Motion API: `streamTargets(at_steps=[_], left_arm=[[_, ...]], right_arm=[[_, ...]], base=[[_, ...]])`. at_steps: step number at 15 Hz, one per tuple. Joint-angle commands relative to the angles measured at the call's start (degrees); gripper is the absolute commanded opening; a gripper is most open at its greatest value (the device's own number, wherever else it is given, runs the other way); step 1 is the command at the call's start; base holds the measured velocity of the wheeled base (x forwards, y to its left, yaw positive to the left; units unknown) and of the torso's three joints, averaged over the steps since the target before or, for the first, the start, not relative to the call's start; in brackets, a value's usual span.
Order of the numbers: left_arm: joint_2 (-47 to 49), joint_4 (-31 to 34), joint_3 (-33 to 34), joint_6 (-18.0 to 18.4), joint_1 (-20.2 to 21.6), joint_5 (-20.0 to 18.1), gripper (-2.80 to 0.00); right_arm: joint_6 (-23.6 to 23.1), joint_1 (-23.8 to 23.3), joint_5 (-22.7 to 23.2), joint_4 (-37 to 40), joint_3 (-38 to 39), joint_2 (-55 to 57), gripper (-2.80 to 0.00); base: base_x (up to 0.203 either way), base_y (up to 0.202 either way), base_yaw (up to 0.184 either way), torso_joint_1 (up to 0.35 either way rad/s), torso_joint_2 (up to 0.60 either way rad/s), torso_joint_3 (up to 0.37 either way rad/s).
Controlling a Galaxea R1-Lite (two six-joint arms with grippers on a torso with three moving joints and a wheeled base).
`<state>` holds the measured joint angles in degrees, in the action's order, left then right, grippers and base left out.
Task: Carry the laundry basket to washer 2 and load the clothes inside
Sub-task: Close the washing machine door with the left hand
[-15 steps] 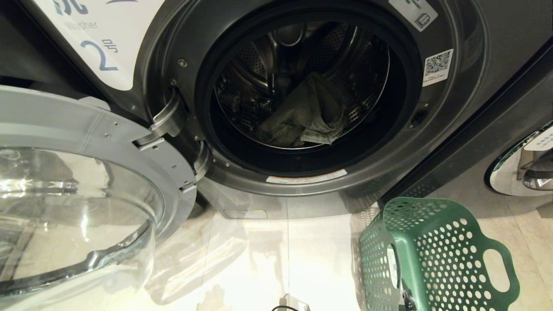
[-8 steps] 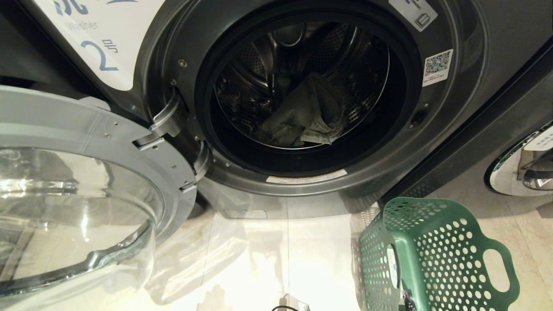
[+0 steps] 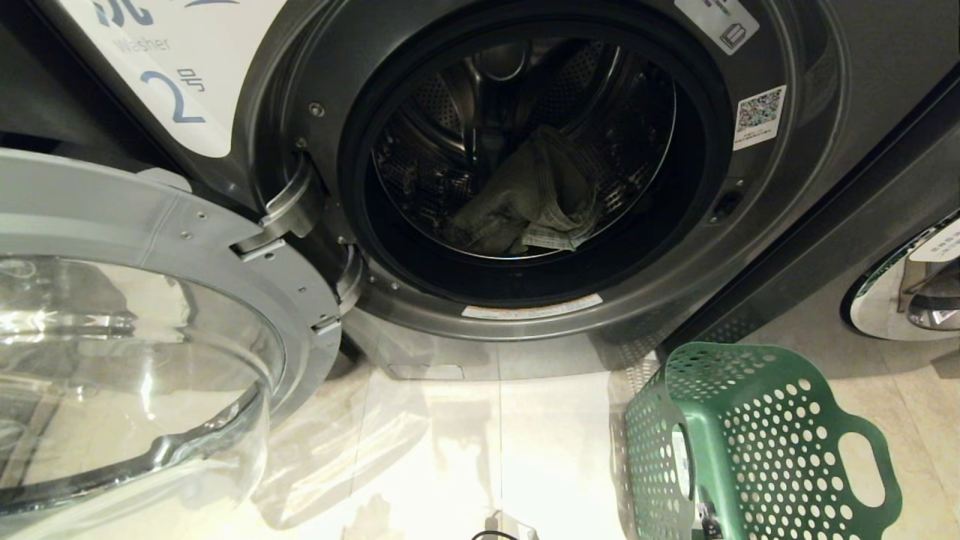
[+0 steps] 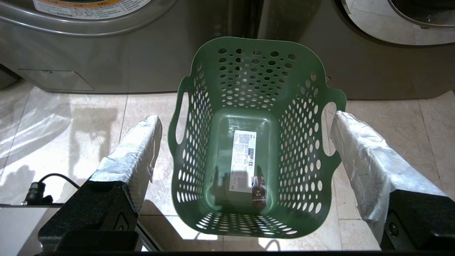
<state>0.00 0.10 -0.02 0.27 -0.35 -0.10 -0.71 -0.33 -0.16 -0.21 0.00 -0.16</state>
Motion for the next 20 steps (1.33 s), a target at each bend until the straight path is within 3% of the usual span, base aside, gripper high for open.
streamTargets(at_steps=[1, 10, 11, 20], left_arm=[[0.09, -0.01, -0.02, 0.00, 0.00, 0.01, -2.80], [0.09, -0.01, -0.04, 0.00, 0.00, 0.01, -2.80], [0.09, -0.01, 0.02, 0.00, 0.00, 0.01, -2.80], [0.09, -0.01, 0.02, 0.00, 0.00, 0.01, -2.80]], right_arm=[[-0.07, -0.02, -0.02, -0.04, 0.00, 0.16, 0.00], [-2.15, -0.02, -0.02, 0.30, 0.09, 0.16, 0.00], [-1.79, -0.02, -0.02, 0.30, 0.00, 0.16, -2.80], [-1.74, -0.02, 0.07, 0.30, 0.00, 0.16, -2.80]], base=[[0.000, 0.000, 0.000, 0.000, 0.00, 0.000], [0.000, 0.000, 0.000, 0.000, 0.00, 0.000], [0.000, 0.000, 0.000, 0.000, 0.00, 0.000], [0.000, 0.000, 0.000, 0.000, 0.00, 0.000]])
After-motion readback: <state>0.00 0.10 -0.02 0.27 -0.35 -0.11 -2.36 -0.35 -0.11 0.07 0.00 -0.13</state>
